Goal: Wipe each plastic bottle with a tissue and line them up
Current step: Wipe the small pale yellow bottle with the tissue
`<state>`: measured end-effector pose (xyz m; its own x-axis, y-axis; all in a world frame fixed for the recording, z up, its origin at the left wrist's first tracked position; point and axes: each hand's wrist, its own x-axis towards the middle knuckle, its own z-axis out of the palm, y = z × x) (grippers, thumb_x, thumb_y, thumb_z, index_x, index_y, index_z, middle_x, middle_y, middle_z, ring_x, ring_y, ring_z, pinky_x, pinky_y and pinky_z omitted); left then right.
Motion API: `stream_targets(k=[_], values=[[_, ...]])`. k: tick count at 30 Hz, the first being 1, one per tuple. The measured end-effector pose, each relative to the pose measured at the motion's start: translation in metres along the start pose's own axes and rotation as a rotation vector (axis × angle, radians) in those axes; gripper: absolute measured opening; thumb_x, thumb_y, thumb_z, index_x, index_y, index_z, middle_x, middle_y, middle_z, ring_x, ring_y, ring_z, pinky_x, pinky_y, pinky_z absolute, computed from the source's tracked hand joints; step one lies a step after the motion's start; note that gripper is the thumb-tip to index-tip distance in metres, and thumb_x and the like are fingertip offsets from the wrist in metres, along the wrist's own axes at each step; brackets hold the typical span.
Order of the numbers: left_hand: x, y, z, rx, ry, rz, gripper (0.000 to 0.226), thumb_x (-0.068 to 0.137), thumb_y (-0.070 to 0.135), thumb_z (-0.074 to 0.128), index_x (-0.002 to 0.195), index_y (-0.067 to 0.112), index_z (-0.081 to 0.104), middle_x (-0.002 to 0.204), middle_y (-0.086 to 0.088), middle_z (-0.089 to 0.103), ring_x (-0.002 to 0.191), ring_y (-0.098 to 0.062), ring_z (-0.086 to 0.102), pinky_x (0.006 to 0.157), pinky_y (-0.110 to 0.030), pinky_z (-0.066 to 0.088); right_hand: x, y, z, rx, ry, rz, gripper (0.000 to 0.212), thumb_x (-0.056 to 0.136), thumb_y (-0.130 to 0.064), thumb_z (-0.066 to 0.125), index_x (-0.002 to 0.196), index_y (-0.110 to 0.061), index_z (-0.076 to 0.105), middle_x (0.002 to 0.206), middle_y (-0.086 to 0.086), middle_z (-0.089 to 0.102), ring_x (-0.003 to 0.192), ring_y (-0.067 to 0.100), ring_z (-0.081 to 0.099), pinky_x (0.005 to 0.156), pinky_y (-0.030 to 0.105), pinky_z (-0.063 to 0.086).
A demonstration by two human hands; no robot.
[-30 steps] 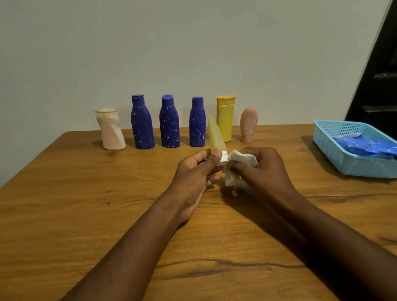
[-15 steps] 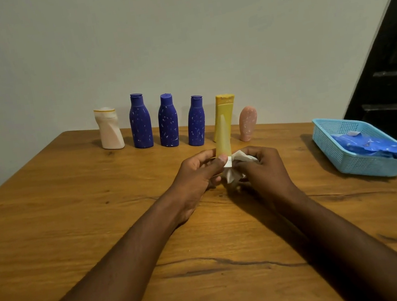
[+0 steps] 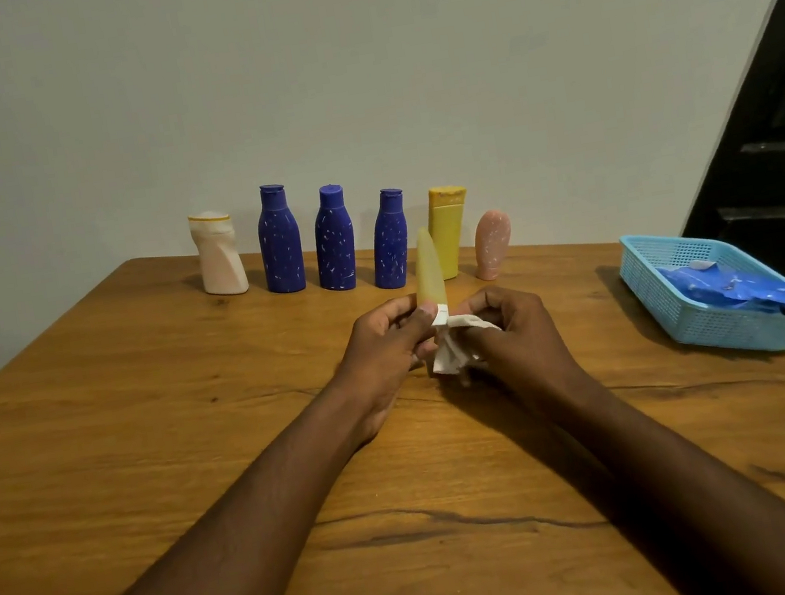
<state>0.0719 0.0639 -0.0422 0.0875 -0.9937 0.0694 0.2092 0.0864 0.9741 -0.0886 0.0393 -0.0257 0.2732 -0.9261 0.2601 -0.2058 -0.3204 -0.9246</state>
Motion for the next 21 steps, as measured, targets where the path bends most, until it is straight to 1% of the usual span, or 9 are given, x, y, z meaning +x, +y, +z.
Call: stream_targets(k=[3, 4, 8, 10, 13, 16, 18, 20, 21], values=[[0.000, 0.001, 0.000, -0.010, -0.003, -0.015, 0.029, 0.105, 0.022, 0.057, 0.129, 0.007, 0.065, 0.119, -0.008, 0.075, 0.114, -0.019, 0.071, 0.100, -0.035, 0.057, 0.000, -0.003, 0.002, -0.083, 0.041, -0.081, 0.006, 0.090, -0.010, 0.068, 0.096, -0.012, 0.069, 0.089, 0.003, 0.073, 0.076, 0.013, 0.072, 0.057, 0.026, 0.058], [0.000, 0.001, -0.001, -0.021, -0.005, -0.024, 0.029, 0.105, 0.022, 0.057, 0.129, 0.008, 0.065, 0.119, -0.008, 0.075, 0.115, -0.018, 0.071, 0.101, -0.036, 0.057, 0.001, -0.002, 0.002, -0.117, 0.056, -0.103, 0.008, 0.089, -0.012, 0.069, 0.097, -0.014, 0.069, 0.090, 0.000, 0.072, 0.079, 0.010, 0.071, 0.059, 0.022, 0.057], [-0.004, 0.005, 0.001, -0.039, -0.011, -0.036, 0.025, 0.105, 0.021, 0.056, 0.124, 0.009, 0.067, 0.117, -0.006, 0.076, 0.111, -0.015, 0.072, 0.091, -0.027, 0.058, 0.003, 0.001, 0.000, -0.176, 0.117, -0.147, 0.009, 0.089, -0.016, 0.068, 0.097, -0.019, 0.070, 0.091, -0.005, 0.071, 0.085, 0.008, 0.068, 0.066, 0.022, 0.056], [-0.004, 0.004, 0.003, -0.028, -0.004, -0.042, 0.024, 0.104, 0.021, 0.058, 0.122, 0.011, 0.069, 0.117, -0.006, 0.076, 0.111, -0.014, 0.072, 0.090, -0.024, 0.058, 0.004, 0.001, -0.002, -0.187, 0.157, -0.160, 0.008, 0.089, -0.015, 0.067, 0.096, -0.019, 0.070, 0.090, -0.005, 0.071, 0.085, 0.009, 0.067, 0.066, 0.023, 0.054], [-0.005, 0.004, 0.006, -0.048, -0.007, -0.070, 0.025, 0.103, 0.021, 0.060, 0.123, 0.008, 0.069, 0.118, -0.008, 0.075, 0.111, -0.016, 0.072, 0.096, -0.029, 0.058, 0.004, 0.002, -0.004, -0.170, 0.170, -0.134, 0.007, 0.091, -0.016, 0.066, 0.096, -0.019, 0.070, 0.089, -0.006, 0.070, 0.083, 0.007, 0.067, 0.068, 0.024, 0.055], [-0.007, 0.007, 0.008, -0.074, -0.006, -0.082, 0.025, 0.100, 0.019, 0.065, 0.121, 0.006, 0.070, 0.115, -0.009, 0.077, 0.110, -0.016, 0.073, 0.097, -0.030, 0.058, 0.004, 0.003, -0.003, -0.175, 0.170, -0.117, 0.008, 0.093, -0.016, 0.065, 0.099, -0.018, 0.069, 0.090, -0.007, 0.069, 0.083, 0.006, 0.065, 0.066, 0.022, 0.052], [-0.008, 0.010, 0.006, -0.076, -0.018, -0.090, 0.026, 0.096, 0.018, 0.070, 0.119, 0.006, 0.071, 0.113, -0.010, 0.077, 0.110, -0.020, 0.074, 0.098, -0.034, 0.058, 0.004, 0.001, -0.002, -0.164, 0.170, -0.118, 0.010, 0.093, -0.012, 0.064, 0.098, -0.018, 0.069, 0.090, -0.007, 0.068, 0.084, 0.006, 0.065, 0.066, 0.020, 0.050], [-0.009, 0.011, 0.006, -0.080, -0.020, -0.113, 0.029, 0.092, 0.015, 0.074, 0.119, 0.005, 0.070, 0.112, -0.012, 0.078, 0.108, -0.022, 0.074, 0.099, -0.040, 0.057, 0.003, -0.001, -0.003, -0.140, 0.156, -0.136, 0.017, 0.092, -0.005, 0.062, 0.096, -0.019, 0.070, 0.090, -0.006, 0.069, 0.085, 0.006, 0.065, 0.067, 0.021, 0.052], [-0.010, 0.011, 0.006, -0.090, -0.011, -0.122, 0.029, 0.090, 0.013, 0.076, 0.117, 0.004, 0.070, 0.110, -0.012, 0.078, 0.107, -0.022, 0.075, 0.098, -0.039, 0.058, 0.003, -0.002, -0.002, -0.132, 0.148, -0.152, 0.022, 0.092, -0.002, 0.062, 0.095, -0.021, 0.070, 0.090, -0.008, 0.069, 0.085, 0.006, 0.065, 0.069, 0.021, 0.053]])
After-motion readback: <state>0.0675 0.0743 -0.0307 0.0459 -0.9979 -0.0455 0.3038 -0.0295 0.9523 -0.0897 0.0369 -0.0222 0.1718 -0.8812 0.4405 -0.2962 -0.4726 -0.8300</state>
